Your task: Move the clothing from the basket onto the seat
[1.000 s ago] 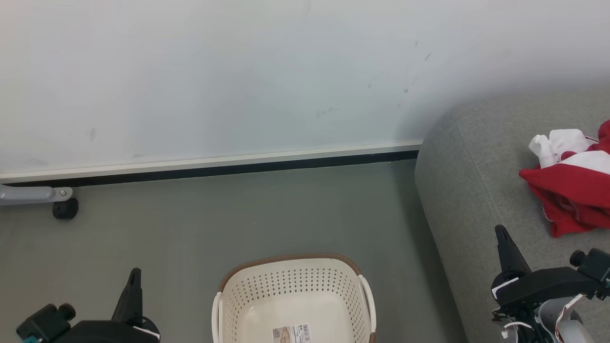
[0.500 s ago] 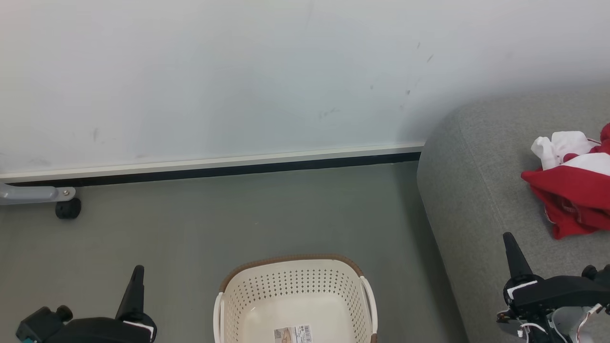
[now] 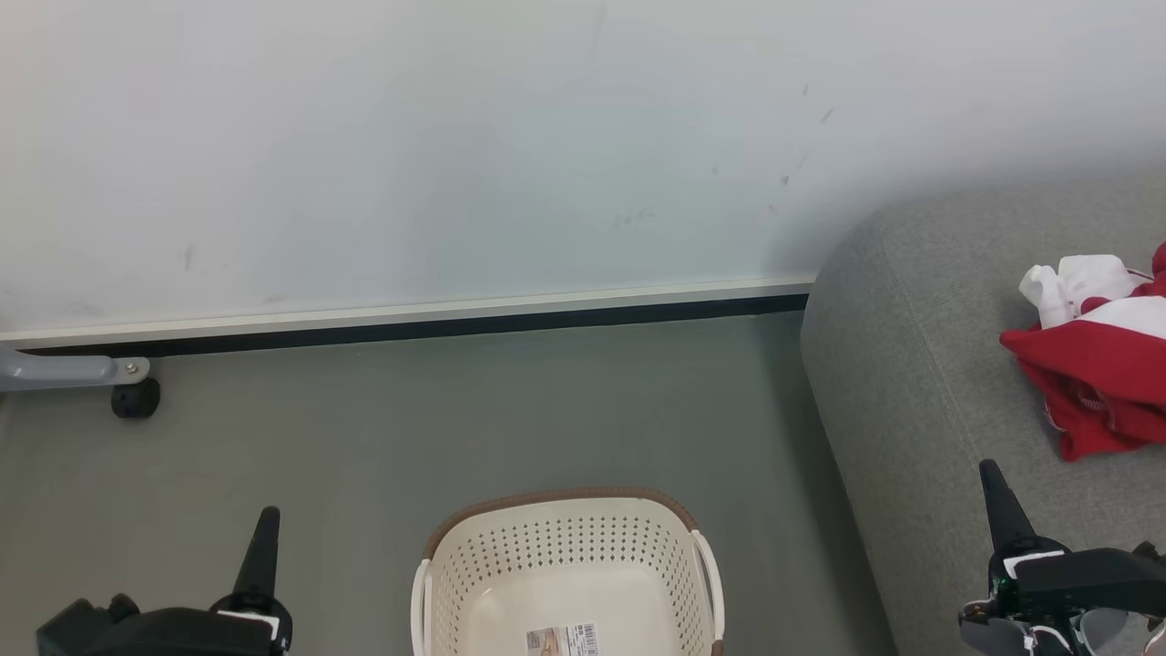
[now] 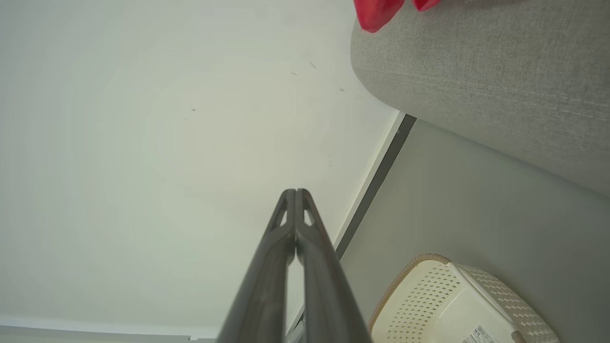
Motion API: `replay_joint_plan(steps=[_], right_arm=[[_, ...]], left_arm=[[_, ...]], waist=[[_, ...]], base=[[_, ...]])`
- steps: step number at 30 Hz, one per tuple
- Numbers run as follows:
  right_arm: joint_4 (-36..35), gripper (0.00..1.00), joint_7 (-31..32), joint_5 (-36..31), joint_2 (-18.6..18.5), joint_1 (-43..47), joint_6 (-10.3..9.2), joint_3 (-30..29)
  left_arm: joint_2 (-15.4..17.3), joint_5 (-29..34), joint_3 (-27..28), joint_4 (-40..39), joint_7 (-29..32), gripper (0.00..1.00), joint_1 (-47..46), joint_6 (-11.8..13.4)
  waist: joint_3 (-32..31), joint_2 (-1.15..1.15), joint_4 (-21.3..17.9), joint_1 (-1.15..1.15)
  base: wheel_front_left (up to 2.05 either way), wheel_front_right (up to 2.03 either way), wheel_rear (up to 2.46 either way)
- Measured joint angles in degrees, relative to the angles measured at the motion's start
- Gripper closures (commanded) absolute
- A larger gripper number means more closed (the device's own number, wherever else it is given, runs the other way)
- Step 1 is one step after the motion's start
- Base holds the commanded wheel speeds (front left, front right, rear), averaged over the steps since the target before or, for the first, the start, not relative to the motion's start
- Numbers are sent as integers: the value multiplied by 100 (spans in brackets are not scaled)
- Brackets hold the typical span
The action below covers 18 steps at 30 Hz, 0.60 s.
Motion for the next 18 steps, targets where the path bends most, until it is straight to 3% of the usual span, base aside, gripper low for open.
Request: replay_joint_plan(steps=[18], right_arm=[[105, 100, 199, 1270, 255, 122, 250, -519]], left_arm=[[-214, -1207, 298, 204, 281, 100, -146, -257]], waist=[[-27, 0, 45, 0]], base=[[0, 0, 0]])
